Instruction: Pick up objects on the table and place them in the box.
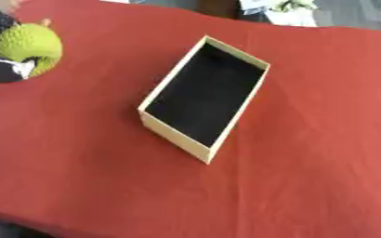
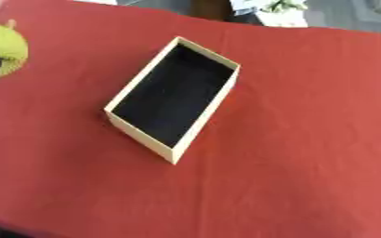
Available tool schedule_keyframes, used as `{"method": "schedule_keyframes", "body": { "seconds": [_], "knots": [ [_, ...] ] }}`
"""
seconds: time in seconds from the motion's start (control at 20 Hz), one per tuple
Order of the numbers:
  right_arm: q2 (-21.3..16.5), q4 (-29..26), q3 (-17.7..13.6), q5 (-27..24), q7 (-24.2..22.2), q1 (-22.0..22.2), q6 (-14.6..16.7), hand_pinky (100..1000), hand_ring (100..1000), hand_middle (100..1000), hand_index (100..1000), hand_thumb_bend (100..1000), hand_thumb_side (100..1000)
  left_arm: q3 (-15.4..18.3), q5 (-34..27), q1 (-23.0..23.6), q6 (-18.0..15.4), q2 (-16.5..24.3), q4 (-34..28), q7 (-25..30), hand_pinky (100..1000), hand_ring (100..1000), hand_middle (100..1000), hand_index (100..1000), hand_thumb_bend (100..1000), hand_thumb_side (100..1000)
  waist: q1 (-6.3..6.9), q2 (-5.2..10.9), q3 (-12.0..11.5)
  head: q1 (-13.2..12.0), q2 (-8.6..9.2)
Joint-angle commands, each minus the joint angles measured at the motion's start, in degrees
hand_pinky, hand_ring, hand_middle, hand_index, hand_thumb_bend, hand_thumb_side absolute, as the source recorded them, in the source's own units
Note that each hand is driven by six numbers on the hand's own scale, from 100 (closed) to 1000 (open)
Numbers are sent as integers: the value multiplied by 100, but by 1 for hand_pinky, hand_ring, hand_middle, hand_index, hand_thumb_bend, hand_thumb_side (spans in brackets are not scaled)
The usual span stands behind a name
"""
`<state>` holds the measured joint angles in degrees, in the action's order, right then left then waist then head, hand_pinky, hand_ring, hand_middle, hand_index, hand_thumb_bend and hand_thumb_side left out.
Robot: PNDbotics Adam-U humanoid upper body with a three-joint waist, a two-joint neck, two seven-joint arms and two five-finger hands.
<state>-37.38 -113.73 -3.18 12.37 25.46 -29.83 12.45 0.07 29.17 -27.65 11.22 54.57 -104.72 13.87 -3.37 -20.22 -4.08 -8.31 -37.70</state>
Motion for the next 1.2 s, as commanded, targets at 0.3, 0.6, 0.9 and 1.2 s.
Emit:
{"method": "schedule_keyframes", "body": {
  "seconds": [0.3,0.6,0.9,1.2],
  "knots": [
    [-98,-86,-96,-25,39,-184,46,821,858,852,856,100,870,-751,35,-1457,-554,-536,-701,207,305,443,429,589,100,100,-13,154,6,65,-16],
    [-71,-86,-114,-22,63,-175,39,820,858,852,856,100,871,-1435,749,-2093,-1084,-1305,-469,553,344,439,445,598,100,100,-10,130,40,6,-1],
    [-30,-86,-110,-36,65,-161,38,819,858,852,856,100,874,-1825,1644,-2207,-1375,-1887,-57,592,369,443,423,604,100,100,2,109,54,-65,24],
    [2,-86,-114,-47,71,-148,38,818,858,852,855,100,875,-1974,2210,-2168,-1454,-2212,533,513,382,453,441,608,100,100,-17,99,65,-147,35]
  ]
}}
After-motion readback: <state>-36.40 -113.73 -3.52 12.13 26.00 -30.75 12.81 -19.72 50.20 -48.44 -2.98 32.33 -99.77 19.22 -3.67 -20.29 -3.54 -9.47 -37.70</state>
